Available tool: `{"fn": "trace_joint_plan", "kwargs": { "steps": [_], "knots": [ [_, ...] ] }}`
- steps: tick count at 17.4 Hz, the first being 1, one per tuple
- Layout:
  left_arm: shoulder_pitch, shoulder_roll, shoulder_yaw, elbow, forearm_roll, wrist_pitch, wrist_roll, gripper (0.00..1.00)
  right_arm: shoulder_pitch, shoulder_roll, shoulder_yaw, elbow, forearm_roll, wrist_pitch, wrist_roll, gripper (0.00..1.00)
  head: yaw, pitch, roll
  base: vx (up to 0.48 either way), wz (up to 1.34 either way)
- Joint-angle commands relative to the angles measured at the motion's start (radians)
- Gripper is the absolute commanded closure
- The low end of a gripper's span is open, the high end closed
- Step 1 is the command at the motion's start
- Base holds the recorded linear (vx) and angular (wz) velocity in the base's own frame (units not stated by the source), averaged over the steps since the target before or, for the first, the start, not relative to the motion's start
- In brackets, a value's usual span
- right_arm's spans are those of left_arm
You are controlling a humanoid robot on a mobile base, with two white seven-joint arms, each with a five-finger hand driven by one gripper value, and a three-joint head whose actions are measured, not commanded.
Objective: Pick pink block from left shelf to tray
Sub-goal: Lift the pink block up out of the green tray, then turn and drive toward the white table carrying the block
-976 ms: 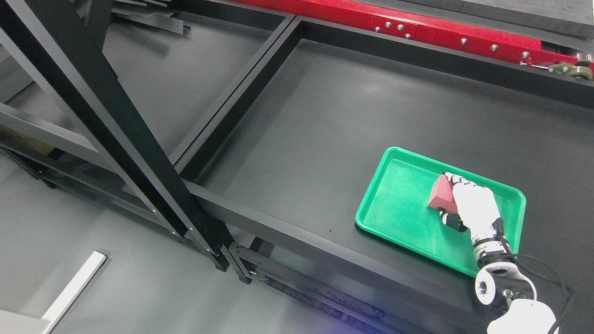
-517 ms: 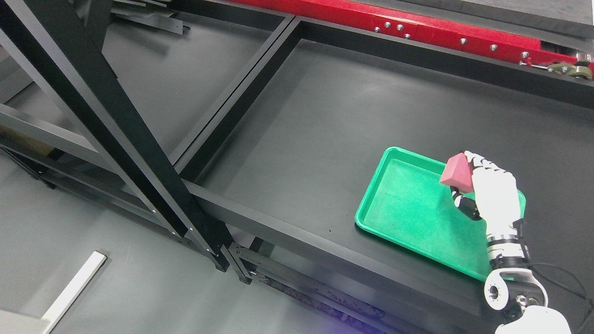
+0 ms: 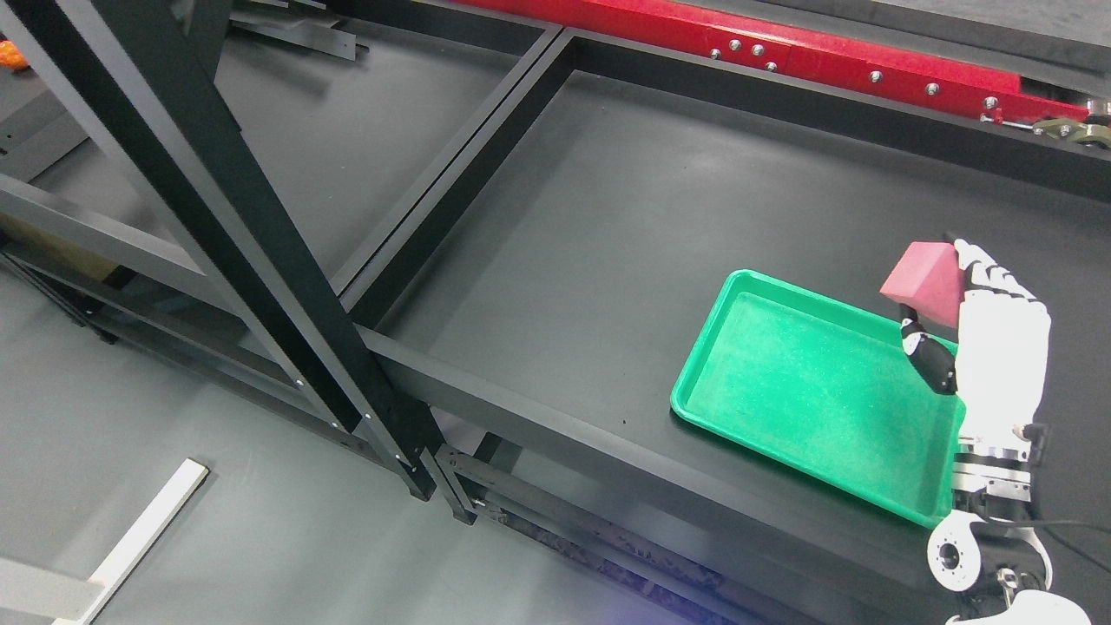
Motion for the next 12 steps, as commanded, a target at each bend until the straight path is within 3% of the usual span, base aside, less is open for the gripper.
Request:
{"fn": "trace_joint_plan", "kwargs": {
  "steps": [1,12],
  "knots": [
    [-0.032,0.017,0.000,-0.017,0.000,0.003,0.000,0.00,0.033,0.020,-0.034,-0.086,-0.011,-0.001,-0.016,0.98,0.0000,0.000,0.000,-0.054,0.06],
    [-0.032,0.017,0.000,-0.017,-0.002,0.003,0.000,0.00,0.047,0.026,-0.034,-0.086,-0.026,-0.001,-0.014,0.98,0.0000,0.000,0.000,-0.089,0.25]
  ]
}}
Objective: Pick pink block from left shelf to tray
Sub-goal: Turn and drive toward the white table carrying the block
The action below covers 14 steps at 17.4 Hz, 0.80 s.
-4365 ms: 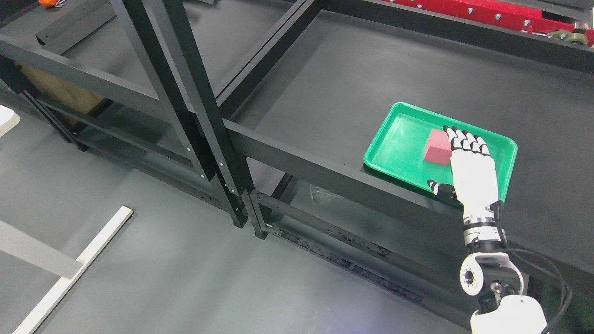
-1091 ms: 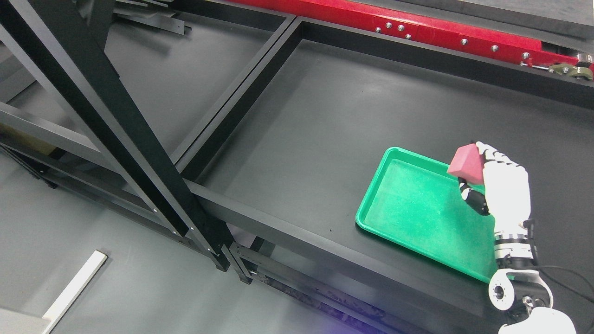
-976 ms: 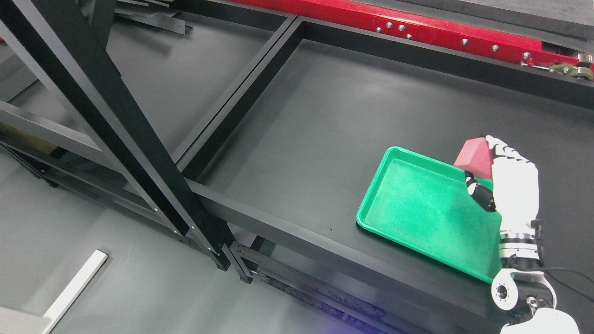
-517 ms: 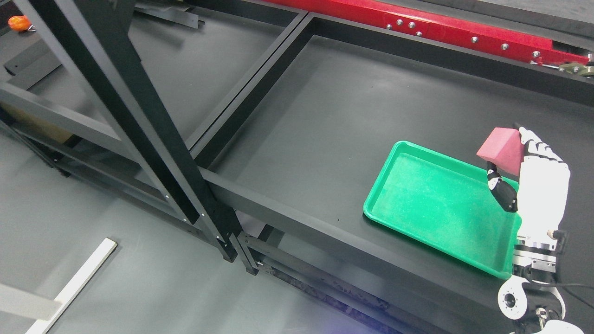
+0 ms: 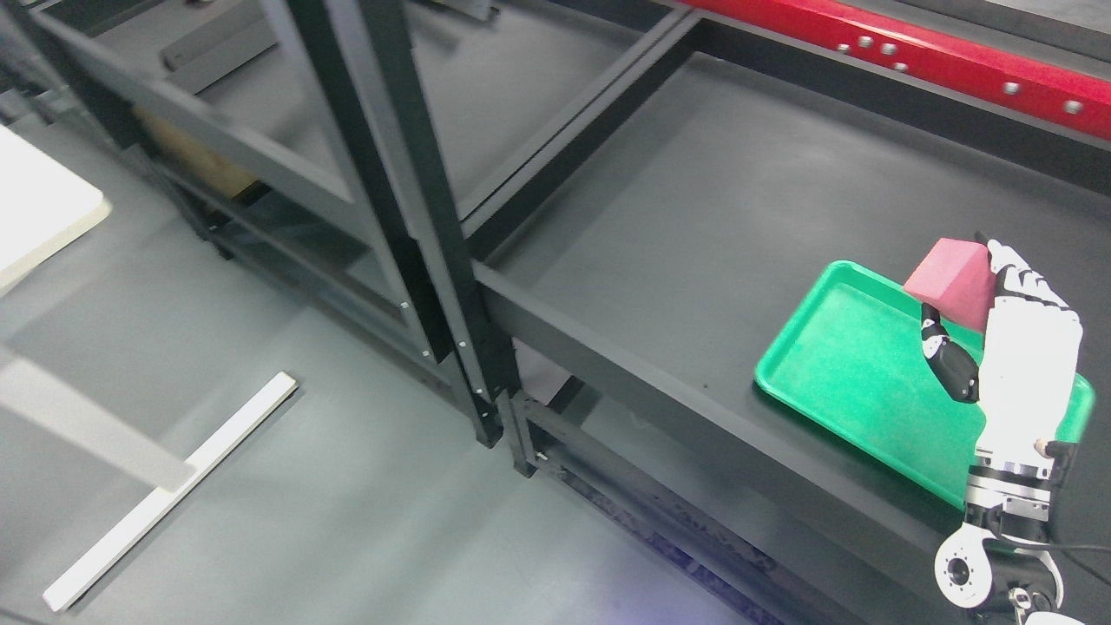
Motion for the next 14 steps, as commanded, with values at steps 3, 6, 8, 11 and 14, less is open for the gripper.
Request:
{"fn": "trace_joint_plan", "kwargs": {
  "steps": [3,6,8,11,14],
  "knots": [
    [-0.032,0.017,0.000,-0.017,0.000,0.001,0.000,0.00,0.008,0.007,-0.009,-0.022,-0.010,0.000,0.005,0.98,0.0000,0.000,0.000,-0.071,0.48],
    [-0.032,0.017,0.000,-0.017,-0.002,0.001,0.000,0.00,0.008,0.007,-0.009,-0.022,-0.015,0.000,0.005,0.98,0.0000,0.000,0.000,-0.078,0.49],
    [-0.032,0.017,0.000,-0.017,0.000,0.001,0.000,0.00,0.010,0.007,-0.007,-0.022,-0.018,0.000,0.007,0.98,0.0000,0.000,0.000,-0.085,0.51],
    [-0.032,0.017,0.000,-0.017,0.000,0.001,0.000,0.00,0.011,0.007,-0.006,-0.022,-0.018,0.000,0.005,0.98,0.0000,0.000,0.000,-0.094,0.53],
    [-0.032,0.017,0.000,-0.017,-0.002,0.001,0.000,0.00,0.013,0.007,-0.006,-0.022,-0.020,0.000,0.005,0.98,0.0000,0.000,0.000,-0.103,0.63]
  ]
}}
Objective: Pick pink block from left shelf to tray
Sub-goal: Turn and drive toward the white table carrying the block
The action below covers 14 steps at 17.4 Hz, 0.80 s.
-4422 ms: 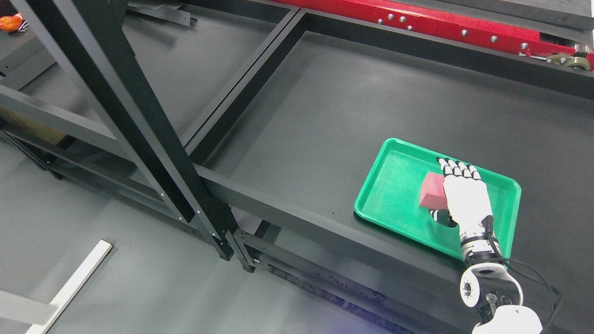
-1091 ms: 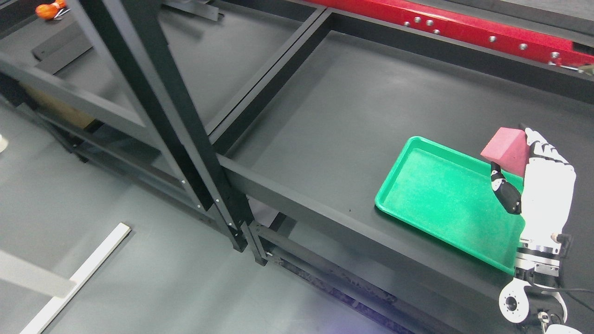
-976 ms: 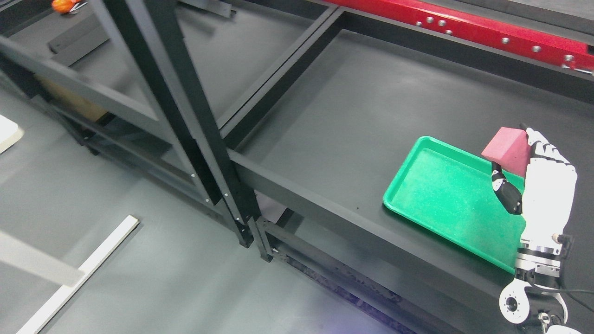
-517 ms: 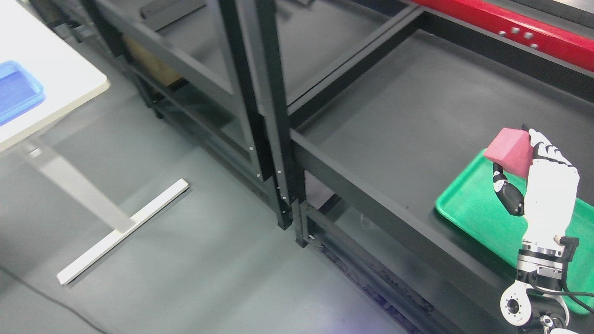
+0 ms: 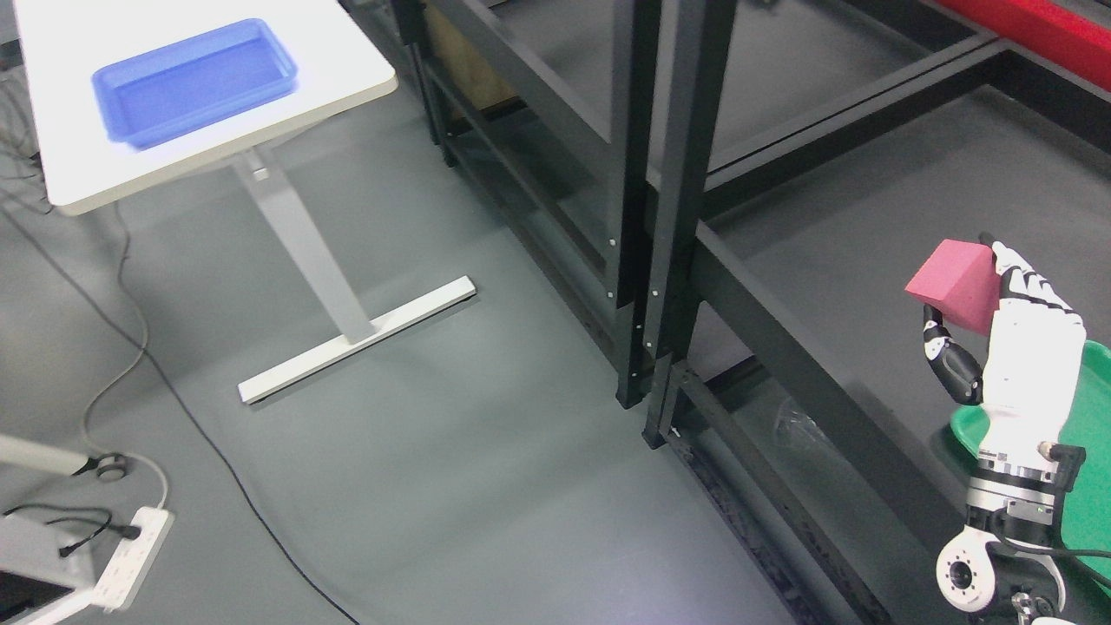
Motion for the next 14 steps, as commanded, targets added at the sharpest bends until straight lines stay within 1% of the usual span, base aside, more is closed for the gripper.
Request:
{"fn": "trace_joint_plan", "kwargs": {
  "steps": [1,5,9,14],
  "knots": [
    [-0.032,0.017,0.000,-0.017,-0.002,0.000,0.000,0.00,0.004,0.002,0.000,-0.006,-0.003,0.000,-0.001,0.98,0.0000,0.000,0.000,-0.113,0.65],
    [-0.032,0.017,0.000,-0.017,0.000,0.000,0.000,0.00,0.010,0.000,0.000,-0.006,-0.009,0.000,-0.002,0.98,0.0000,0.000,0.000,-0.112,0.67],
    [-0.032,0.017,0.000,-0.017,0.000,0.000,0.000,0.00,0.013,0.002,0.000,-0.006,-0.009,0.000,-0.002,1.00,0.0000,0.000,0.000,-0.090,0.64],
    [-0.032,0.017,0.000,-0.017,0.000,0.000,0.000,0.00,0.012,0.002,-0.003,-0.006,-0.009,0.000,-0.002,1.00,0.0000,0.000,0.000,-0.059,0.58]
  ]
}}
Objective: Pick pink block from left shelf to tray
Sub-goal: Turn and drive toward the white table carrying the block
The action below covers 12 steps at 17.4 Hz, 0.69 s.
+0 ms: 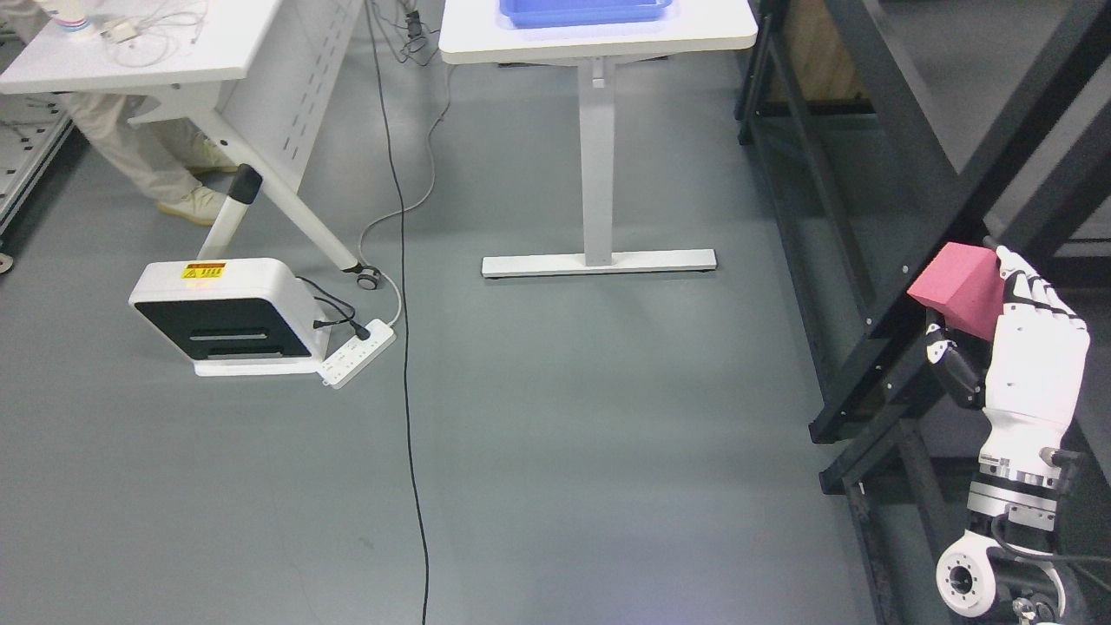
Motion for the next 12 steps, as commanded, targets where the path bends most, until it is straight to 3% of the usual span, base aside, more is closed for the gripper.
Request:
{"fn": "trace_joint_plan", "kwargs": {
  "steps": [1,12],
  "knots": [
    [-0.032,0.017,0.000,-0.017,-0.002,0.000,0.000,0.00,0.000,0.001,-0.001,-0.001,0.001,0.000,0.000,1.00,0.0000,0.000,0.000,-0.015,0.44],
    [-0.032,0.017,0.000,-0.017,0.000,0.000,0.000,0.00,-0.002,0.001,0.000,-0.001,0.001,0.001,0.001,1.00,0.0000,0.000,0.000,0.074,0.27]
  ]
}}
